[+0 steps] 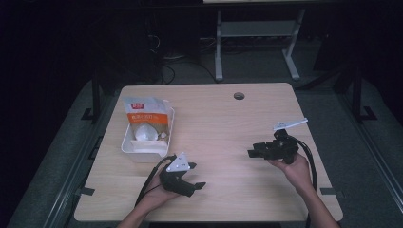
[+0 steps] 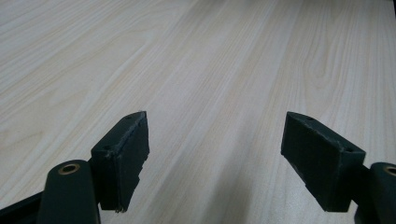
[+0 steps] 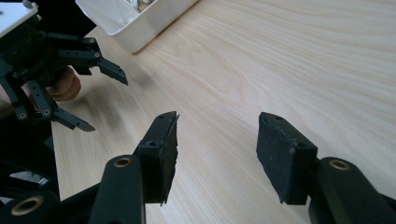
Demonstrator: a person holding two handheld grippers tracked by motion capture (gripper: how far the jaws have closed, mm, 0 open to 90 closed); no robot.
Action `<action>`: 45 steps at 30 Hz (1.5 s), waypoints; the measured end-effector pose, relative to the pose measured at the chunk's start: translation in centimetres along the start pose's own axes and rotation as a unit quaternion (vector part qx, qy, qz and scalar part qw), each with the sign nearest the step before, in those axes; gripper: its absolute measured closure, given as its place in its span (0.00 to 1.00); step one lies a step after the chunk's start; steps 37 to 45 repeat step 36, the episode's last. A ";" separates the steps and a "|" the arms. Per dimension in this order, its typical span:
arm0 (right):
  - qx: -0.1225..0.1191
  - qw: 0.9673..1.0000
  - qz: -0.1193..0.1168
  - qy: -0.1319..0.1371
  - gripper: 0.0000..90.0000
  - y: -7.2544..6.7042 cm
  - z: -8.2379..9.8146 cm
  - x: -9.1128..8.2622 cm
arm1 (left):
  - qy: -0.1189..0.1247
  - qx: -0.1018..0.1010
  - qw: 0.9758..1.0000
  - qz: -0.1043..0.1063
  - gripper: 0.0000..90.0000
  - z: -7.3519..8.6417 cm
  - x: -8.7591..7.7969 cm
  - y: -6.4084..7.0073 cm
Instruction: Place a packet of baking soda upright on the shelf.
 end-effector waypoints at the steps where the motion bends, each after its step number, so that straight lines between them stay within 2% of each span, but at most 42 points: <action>1: 0.001 1.000 0.000 0.000 0.53 0.0 0.2 -0.1 | 0.000 0.000 1.000 0.000 0.26 0.0 0.0 0.0; 14: 0.019 1.000 0.002 0.007 0.52 0.4 2.6 -1.3 | -0.002 0.002 1.000 -0.001 0.26 0.0 0.0 0.1; 27: 0.033 0.999 0.000 0.008 0.51 0.5 4.9 -1.8 | -0.002 0.003 1.000 -0.001 0.26 0.0 0.0 0.1; 35: 0.023 1.000 0.008 -0.002 0.50 -0.4 6.3 -1.5 | -0.001 0.006 1.000 0.001 0.26 -0.1 0.0 0.3; 45: 0.020 1.000 0.010 -0.004 0.49 -0.5 6.4 -1.4 | -0.001 0.006 1.000 0.001 0.26 -0.1 0.0 0.3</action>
Point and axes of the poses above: each handheld gripper's, and its own axes: x roughly forward along the jaws, z roughly out of its underside, y roughly to its right, the point moved 9 cm from there along x, roughly forward along the jaws, and after that the axes turned 4 degrees about -z, right-handed, at the moved point
